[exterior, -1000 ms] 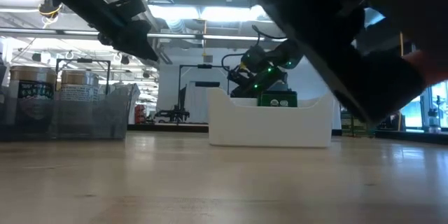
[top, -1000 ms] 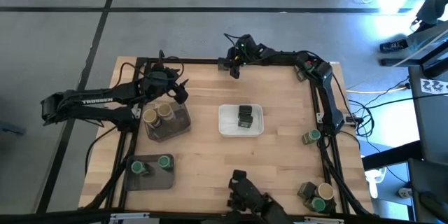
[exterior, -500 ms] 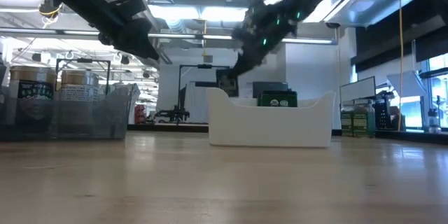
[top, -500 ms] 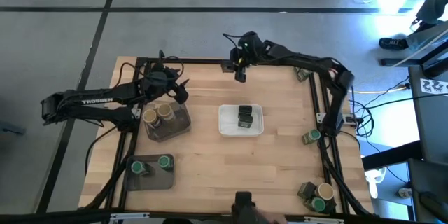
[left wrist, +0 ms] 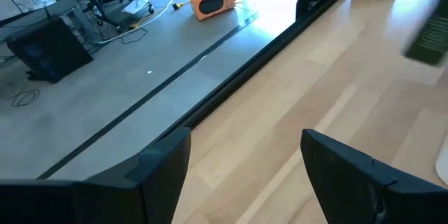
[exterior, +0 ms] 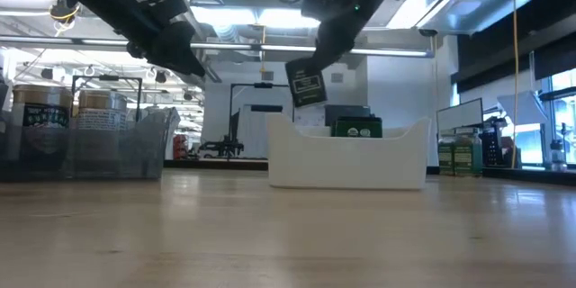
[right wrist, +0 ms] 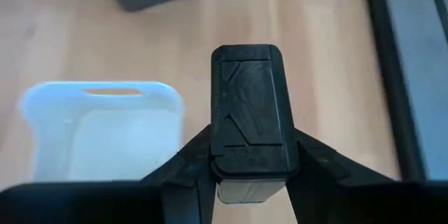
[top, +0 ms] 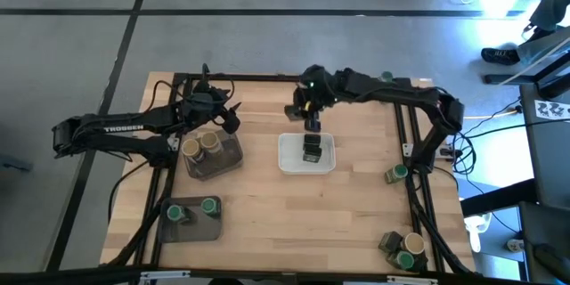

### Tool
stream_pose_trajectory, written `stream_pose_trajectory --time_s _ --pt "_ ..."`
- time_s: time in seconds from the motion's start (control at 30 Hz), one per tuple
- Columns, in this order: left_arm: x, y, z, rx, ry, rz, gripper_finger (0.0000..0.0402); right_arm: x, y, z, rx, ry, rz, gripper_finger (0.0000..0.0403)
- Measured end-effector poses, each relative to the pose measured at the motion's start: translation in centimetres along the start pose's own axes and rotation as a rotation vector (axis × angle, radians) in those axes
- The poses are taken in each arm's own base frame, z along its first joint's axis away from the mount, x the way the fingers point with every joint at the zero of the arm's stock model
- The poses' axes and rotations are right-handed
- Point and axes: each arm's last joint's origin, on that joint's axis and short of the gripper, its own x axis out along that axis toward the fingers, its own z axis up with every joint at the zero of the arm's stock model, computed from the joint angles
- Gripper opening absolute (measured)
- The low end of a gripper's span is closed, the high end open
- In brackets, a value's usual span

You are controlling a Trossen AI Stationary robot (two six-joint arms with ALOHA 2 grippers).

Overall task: Sort spices by type
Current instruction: Put the black seasoning can into the white bin

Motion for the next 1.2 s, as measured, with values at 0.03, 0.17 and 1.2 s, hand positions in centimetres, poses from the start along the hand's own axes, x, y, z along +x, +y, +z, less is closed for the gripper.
stream_pose_trajectory --time_s 0.03,0.17,1.2 --pt "0.0 0.0 0.0 0.0 0.0 0.0 0.0269 0.3 0.6 0.0 -0.013 -0.002 0.012 0.0132" --pt "0.0 0.0 0.0 0.0 0.0 0.0 0.0269 1.2 2.8 -0.1 -0.035 0.012 0.065 0.0131" --pt "0.0 0.0 0.1 -0.026 -0.005 0.0 0.0269 8.1 6.3 -6.5 0.092 -0.109 0.037 0.0135"
